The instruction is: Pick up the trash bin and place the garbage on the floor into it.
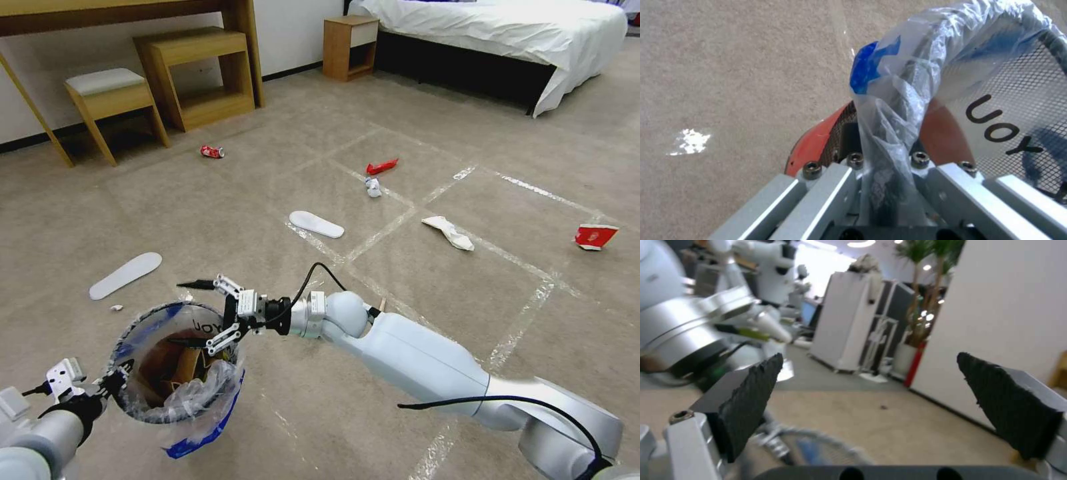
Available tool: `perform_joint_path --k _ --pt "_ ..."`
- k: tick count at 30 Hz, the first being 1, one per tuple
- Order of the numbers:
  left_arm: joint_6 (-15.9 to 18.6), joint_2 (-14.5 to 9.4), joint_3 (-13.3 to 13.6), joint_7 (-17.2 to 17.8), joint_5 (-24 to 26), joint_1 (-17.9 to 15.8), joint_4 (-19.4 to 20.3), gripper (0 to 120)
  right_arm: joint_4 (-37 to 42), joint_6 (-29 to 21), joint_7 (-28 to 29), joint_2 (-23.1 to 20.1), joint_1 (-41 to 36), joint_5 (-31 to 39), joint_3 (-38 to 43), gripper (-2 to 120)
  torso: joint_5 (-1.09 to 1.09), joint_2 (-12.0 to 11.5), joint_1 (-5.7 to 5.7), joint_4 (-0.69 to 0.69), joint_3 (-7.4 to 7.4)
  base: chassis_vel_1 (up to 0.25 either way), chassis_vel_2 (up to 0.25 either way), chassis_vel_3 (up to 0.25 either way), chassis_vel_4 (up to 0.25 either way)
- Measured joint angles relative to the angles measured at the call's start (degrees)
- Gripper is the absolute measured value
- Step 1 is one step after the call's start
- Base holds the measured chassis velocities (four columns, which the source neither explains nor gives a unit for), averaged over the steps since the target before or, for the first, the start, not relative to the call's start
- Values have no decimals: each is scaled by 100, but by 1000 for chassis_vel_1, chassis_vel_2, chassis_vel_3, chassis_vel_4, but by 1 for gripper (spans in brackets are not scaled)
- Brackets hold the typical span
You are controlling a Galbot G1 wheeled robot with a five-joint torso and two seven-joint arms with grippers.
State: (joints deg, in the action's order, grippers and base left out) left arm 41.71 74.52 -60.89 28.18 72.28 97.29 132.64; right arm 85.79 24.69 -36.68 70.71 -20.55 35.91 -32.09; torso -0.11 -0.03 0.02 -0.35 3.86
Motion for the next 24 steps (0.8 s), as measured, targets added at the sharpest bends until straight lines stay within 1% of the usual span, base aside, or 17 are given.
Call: perform_joint_path --k 2,3,5,8,10,11,13,14,16,17,18,19,20,22,23,24 --pt "0 -15 -9 19 32 -1 0 0 98 -50 86 -60 77 119 346 100 0 0 0 1 0 0 0 0 0" --pt "0 -15 -9 19 32 -1 0 0 98 -50 86 -60 77 119 346 100 0 0 0 1 0 0 0 0 0" --pt "3 -45 -28 26 57 5 11 0 193 -122 179 -190 121 271 853 100 0 0 0 0 0 0 0 0 0" --pt "5 -63 -36 26 66 11 17 0 231 -142 230 -262 118 323 1089 100 1 0 0 0 0 0 0 0 0" --pt "7 -83 -45 27 79 19 19 0 308 -169 361 -463 66 397 1499 100 1 0 0 1 0 0 0 0 0" --pt "7 -83 -45 27 79 19 19 0 308 -169 361 -463 66 397 1499 100 1 0 0 1 0 0 0 0 0" --pt "9 -96 -50 31 87 23 19 0 445 -218 649 -887 -202 453 2208 100 2 0 0 -3 0 0 0 0 0" --pt "9 -96 -50 31 87 23 19 0 445 -218 649 -887 -202 453 2208 100 2 0 0 -3 0 0 0 0 0" --pt "11 -95 -51 31 89 19 19 0 578 -240 918 -1124 -524 439 2783 100 2 0 0 -4 0 0 0 0 0" --pt "13 -91 -52 31 90 7 18 0 681 -264 1071 -1216 -726 410 3076 100 2 0 0 -2 0 0 0 0 0" --pt "16 -85 -69 31 89 -10 13 0 912 -312 1399 -1352 -1155 324 3597 100 2 0 0 -2 0 0 0 0 0" --pt "16 -85 -69 31 89 -10 13 0 912 -312 1399 -1352 -1155 324 3597 100 2 0 0 -2 0 0 0 0 0" --pt "18 -85 -77 30 88 -10 13 0 1013 -316 1569 -1396 -1362 272 3794 100 1 0 0 -2 0 0 0 0 0" --pt "24 -96 -112 14 82 21 32 0 1265 -290 2162 -1483 -2007 -3 4273 100 2 0 0 -1 -1 0 0 0 0" --pt "24 -96 -112 14 82 21 32 0 1265 -290 2162 -1483 -2007 -3 4273 100 2 0 0 -1 -1 0 0 0 0" --pt "27 -104 -137 1 71 48 43 0 1374 -250 2428 -1488 -2436 -172 4577 100 2 0 0 -2 -1 0 0 0 0"
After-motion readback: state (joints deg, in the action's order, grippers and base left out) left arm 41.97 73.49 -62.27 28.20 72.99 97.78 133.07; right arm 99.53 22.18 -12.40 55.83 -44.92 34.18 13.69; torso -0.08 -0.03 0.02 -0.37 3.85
